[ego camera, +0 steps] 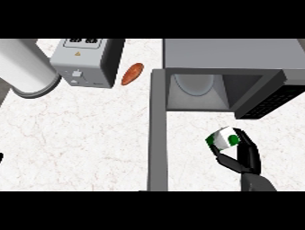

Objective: Pick up the milk, place it into the microwave and close the microwave

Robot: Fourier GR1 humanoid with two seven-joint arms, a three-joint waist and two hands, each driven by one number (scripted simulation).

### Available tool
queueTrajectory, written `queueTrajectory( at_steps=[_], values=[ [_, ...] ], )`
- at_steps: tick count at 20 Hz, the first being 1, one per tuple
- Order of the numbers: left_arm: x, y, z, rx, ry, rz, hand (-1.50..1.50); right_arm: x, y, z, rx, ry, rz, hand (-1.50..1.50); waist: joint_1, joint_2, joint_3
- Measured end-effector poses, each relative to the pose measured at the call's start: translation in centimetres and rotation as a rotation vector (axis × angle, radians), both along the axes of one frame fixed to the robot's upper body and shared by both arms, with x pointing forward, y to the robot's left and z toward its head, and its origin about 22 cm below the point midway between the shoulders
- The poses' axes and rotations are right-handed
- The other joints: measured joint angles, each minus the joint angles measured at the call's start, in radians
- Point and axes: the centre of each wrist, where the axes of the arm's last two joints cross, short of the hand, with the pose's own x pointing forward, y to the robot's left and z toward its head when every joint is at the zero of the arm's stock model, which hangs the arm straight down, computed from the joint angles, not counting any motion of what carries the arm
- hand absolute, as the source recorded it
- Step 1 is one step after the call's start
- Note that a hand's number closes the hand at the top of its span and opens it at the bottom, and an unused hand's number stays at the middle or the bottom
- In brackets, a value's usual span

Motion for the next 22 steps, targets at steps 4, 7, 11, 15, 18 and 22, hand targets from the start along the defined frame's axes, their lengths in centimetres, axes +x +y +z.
queueTrajectory(
  at_steps=[4, 7, 11, 15, 18, 22],
  values=[
    [0.4, 0.6, 0.2, 0.009, 0.004, 0.004, -1.50, 1.1, 0.7, 0.5, 0.053, -0.023, 0.003, 1.50, -0.001, 0.001, 0.004],
    [0.6, 0.7, 0.3, 0.011, 0.004, 0.010, -1.50, 0.8, 1.4, 0.3, 0.081, -0.018, 0.043, 1.50, -0.003, 0.001, 0.005],
    [0.2, 0.8, 0.4, 0.011, 0.002, 0.021, -1.50, 1.4, 1.2, 1.2, 0.116, -0.042, 0.073, 1.50, -0.007, -0.001, 0.005],
    [-0.3, 1.4, 0.5, 0.006, -0.003, 0.023, -1.50, 2.3, 0.2, 2.8, 0.137, -0.075, 0.106, 1.50, -0.011, -0.002, 0.005],
    [-0.6, 1.4, -0.2, 0.010, 0.003, 0.030, -1.50, 2.1, 1.1, 3.6, 0.134, -0.099, 0.160, 1.50, -0.013, -0.004, 0.005],
    [-1.4, 1.7, 0.0, 0.010, 0.004, 0.032, -1.50, 0.7, 1.7, 5.3, 0.116, -0.117, 0.223, 1.50, -0.016, -0.005, 0.004]
  ],
)
